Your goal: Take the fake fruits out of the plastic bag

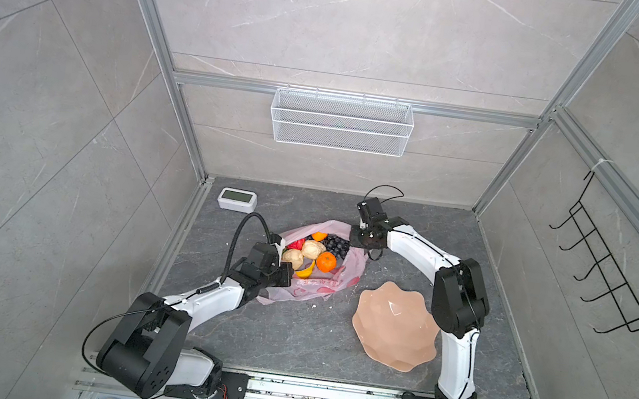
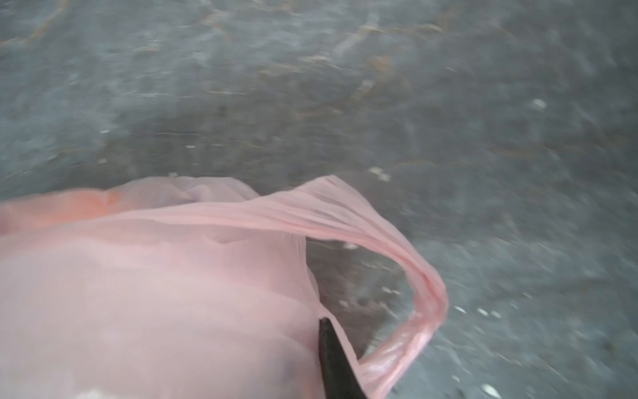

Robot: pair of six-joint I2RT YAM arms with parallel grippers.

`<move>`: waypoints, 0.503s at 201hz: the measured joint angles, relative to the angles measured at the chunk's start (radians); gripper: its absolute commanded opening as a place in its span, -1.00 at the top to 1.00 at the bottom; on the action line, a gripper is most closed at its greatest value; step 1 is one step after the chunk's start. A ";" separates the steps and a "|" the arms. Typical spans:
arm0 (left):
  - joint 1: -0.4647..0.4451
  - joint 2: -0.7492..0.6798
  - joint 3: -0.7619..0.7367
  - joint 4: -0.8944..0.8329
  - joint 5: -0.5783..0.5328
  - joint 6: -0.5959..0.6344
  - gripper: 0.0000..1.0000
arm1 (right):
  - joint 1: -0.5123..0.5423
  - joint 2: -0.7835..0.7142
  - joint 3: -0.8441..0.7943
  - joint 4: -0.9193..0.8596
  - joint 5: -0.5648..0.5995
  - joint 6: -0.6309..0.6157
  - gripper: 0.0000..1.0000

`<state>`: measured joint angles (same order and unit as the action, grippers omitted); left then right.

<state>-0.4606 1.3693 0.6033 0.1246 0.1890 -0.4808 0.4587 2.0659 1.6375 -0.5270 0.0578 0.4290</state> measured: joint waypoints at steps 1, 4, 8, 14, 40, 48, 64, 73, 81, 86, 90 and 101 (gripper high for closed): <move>-0.003 0.002 0.001 0.001 0.000 0.000 1.00 | -0.003 -0.002 -0.004 0.002 -0.002 0.002 0.68; -0.011 0.008 0.005 0.004 0.001 0.000 1.00 | -0.013 -0.011 -0.018 0.005 -0.003 0.005 0.68; -0.027 0.019 0.012 0.008 0.001 0.001 1.00 | -0.031 -0.026 -0.040 0.012 -0.010 0.013 0.68; -0.048 0.035 0.022 0.014 0.000 0.001 1.00 | -0.056 -0.048 -0.070 0.022 -0.019 0.021 0.68; -0.120 0.116 0.085 0.033 -0.004 0.002 1.00 | -0.158 -0.133 -0.174 0.050 -0.043 0.044 0.68; -0.136 0.147 0.115 0.032 -0.005 0.002 1.00 | -0.181 -0.153 -0.194 0.054 -0.047 0.047 0.67; -0.153 0.201 0.175 0.025 -0.012 0.002 1.00 | -0.203 -0.184 -0.220 0.061 -0.051 0.047 0.66; -0.155 0.222 0.204 0.021 -0.023 0.002 1.00 | -0.204 -0.196 -0.229 0.062 -0.058 0.047 0.63; -0.154 0.235 0.222 0.017 -0.031 0.002 1.00 | -0.201 -0.203 -0.237 0.066 -0.066 0.047 0.59; -0.154 0.239 0.230 0.015 -0.039 0.003 1.00 | -0.199 -0.206 -0.239 0.069 -0.070 0.048 0.57; -0.154 0.241 0.234 0.014 -0.045 0.003 1.00 | -0.197 -0.208 -0.242 0.071 -0.075 0.047 0.55; -0.154 0.242 0.237 0.011 -0.066 0.009 1.00 | -0.192 -0.209 -0.251 0.084 -0.090 0.050 0.52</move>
<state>-0.6147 1.6112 0.8406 0.1356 0.1226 -0.4717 0.2665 1.8568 1.3861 -0.4431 -0.0322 0.4789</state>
